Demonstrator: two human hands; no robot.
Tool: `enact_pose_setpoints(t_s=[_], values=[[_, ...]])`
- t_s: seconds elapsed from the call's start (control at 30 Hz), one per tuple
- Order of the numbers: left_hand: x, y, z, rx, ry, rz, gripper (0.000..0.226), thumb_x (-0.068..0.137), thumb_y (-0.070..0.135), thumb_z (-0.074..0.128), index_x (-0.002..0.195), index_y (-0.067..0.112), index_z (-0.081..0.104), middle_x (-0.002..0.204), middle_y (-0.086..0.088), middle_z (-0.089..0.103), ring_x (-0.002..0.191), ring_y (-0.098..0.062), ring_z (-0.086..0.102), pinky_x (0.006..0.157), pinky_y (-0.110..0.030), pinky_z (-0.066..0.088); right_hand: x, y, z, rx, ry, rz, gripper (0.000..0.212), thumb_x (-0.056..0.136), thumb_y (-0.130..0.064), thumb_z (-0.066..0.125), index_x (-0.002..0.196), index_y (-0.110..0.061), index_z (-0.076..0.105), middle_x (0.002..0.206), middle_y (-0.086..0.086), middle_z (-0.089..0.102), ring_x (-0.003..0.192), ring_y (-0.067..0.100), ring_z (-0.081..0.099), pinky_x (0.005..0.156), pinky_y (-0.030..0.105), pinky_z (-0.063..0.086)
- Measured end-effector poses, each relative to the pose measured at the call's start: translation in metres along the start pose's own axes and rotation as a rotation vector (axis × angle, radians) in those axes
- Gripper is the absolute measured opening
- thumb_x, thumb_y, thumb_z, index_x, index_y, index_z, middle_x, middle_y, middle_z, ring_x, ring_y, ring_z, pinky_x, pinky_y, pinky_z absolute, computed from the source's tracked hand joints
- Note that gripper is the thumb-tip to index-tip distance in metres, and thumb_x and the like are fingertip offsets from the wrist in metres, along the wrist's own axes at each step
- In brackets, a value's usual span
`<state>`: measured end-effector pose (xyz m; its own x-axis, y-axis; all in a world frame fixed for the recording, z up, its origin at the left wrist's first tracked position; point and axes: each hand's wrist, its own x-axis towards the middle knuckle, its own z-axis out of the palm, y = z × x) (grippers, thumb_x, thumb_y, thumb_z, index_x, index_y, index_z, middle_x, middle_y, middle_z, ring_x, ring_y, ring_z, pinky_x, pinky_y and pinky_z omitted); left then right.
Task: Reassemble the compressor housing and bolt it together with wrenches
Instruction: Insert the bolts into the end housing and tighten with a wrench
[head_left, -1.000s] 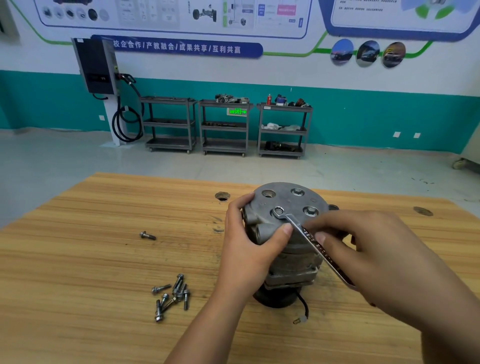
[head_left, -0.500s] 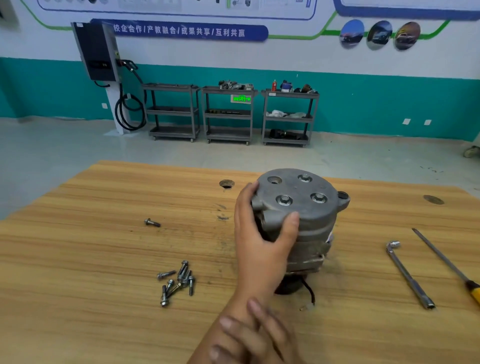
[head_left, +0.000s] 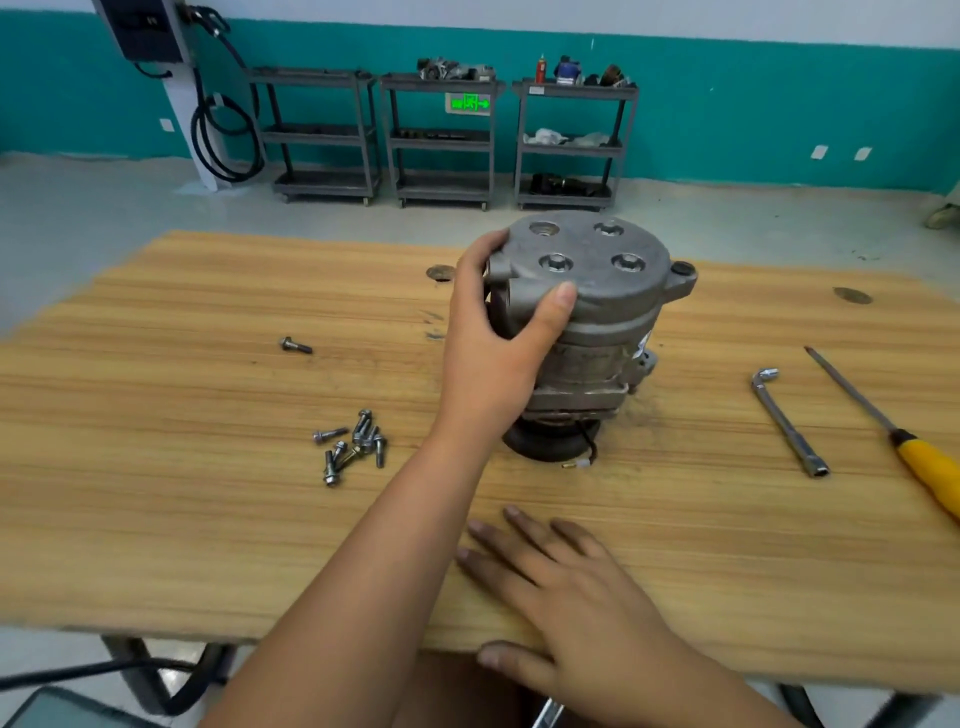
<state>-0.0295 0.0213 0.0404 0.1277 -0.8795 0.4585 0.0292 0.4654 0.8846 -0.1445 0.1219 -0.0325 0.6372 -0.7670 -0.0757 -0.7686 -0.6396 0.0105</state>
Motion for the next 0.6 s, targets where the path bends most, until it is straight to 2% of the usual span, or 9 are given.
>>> enact_pose_setpoints(t_s=[0.1,0.17,0.23,0.27,0.3,0.37,0.47,0.6], values=[[0.0,0.002,-0.001,-0.002,-0.014,-0.012,0.051,0.079,0.038,0.067,0.124,0.039,0.04,0.129,0.005,0.052,0.113,-0.009,0.057,0.094,-0.035,0.052,-0.003,-0.001,0.003,0.024,0.022,-0.004,0.066,0.083,-0.069,0.029,0.136,-0.035,0.047,0.142,-0.011,0.047,0.128,0.017,0.048,0.096,0.04,0.045],[-0.001,0.003,-0.001,0.001,-0.016,-0.019,0.05,0.079,0.039,0.066,0.122,0.042,0.04,0.129,0.005,0.052,0.114,-0.01,0.056,0.095,-0.038,0.051,-0.002,-0.001,0.006,0.034,0.015,-0.012,0.067,0.084,-0.068,0.029,0.14,-0.035,0.041,0.147,-0.011,0.039,0.135,0.018,0.039,0.104,0.042,0.035],[-0.001,0.004,-0.002,0.004,-0.014,-0.019,0.051,0.08,0.038,0.066,0.124,0.04,0.041,0.128,0.006,0.052,0.114,-0.01,0.056,0.094,-0.039,0.051,0.001,0.001,0.01,0.123,0.032,-0.042,0.07,0.084,-0.07,0.022,0.146,-0.039,0.023,0.156,-0.016,0.017,0.145,0.014,0.012,0.113,0.036,0.008],[-0.001,0.004,-0.003,0.002,-0.016,-0.015,0.051,0.081,0.037,0.066,0.125,0.038,0.041,0.128,0.006,0.052,0.114,-0.01,0.056,0.095,-0.039,0.051,0.001,0.002,0.013,0.184,0.04,-0.039,0.071,0.083,-0.071,0.018,0.147,-0.04,0.017,0.157,-0.018,0.008,0.146,0.01,0.0,0.112,0.031,-0.002],[-0.001,0.004,-0.004,0.0,-0.019,-0.013,0.051,0.081,0.036,0.066,0.126,0.036,0.04,0.128,0.006,0.052,0.114,-0.01,0.056,0.095,-0.039,0.051,0.001,0.003,0.016,0.229,0.065,-0.028,0.07,0.083,-0.07,0.017,0.146,-0.041,0.016,0.157,-0.019,0.006,0.145,0.007,-0.005,0.11,0.027,-0.003],[-0.001,0.003,-0.005,-0.007,-0.021,-0.011,0.052,0.082,0.035,0.065,0.127,0.034,0.041,0.126,0.006,0.052,0.112,-0.009,0.057,0.094,-0.038,0.052,0.002,0.005,0.018,0.288,0.133,0.024,0.064,0.086,-0.068,0.021,0.143,-0.04,0.024,0.154,-0.02,0.014,0.143,0.003,0.001,0.108,0.023,0.003],[0.001,0.002,-0.008,-0.024,-0.015,-0.015,0.051,0.083,0.033,0.066,0.128,0.032,0.041,0.121,0.013,0.053,0.106,0.0,0.058,0.092,-0.033,0.052,0.01,0.011,0.016,0.343,0.192,0.142,0.053,0.091,-0.059,0.035,0.139,-0.037,0.034,0.149,-0.015,0.023,0.138,0.005,0.011,0.107,0.025,0.012],[0.001,0.002,-0.008,-0.018,-0.025,-0.019,0.048,0.087,0.028,0.067,0.127,0.035,0.042,0.12,0.016,0.052,0.101,0.007,0.058,0.091,-0.03,0.053,0.02,0.02,0.016,0.361,0.258,0.315,0.046,0.092,-0.054,0.042,0.133,-0.034,0.046,0.143,-0.012,0.033,0.134,0.01,0.018,0.104,0.027,0.018]])
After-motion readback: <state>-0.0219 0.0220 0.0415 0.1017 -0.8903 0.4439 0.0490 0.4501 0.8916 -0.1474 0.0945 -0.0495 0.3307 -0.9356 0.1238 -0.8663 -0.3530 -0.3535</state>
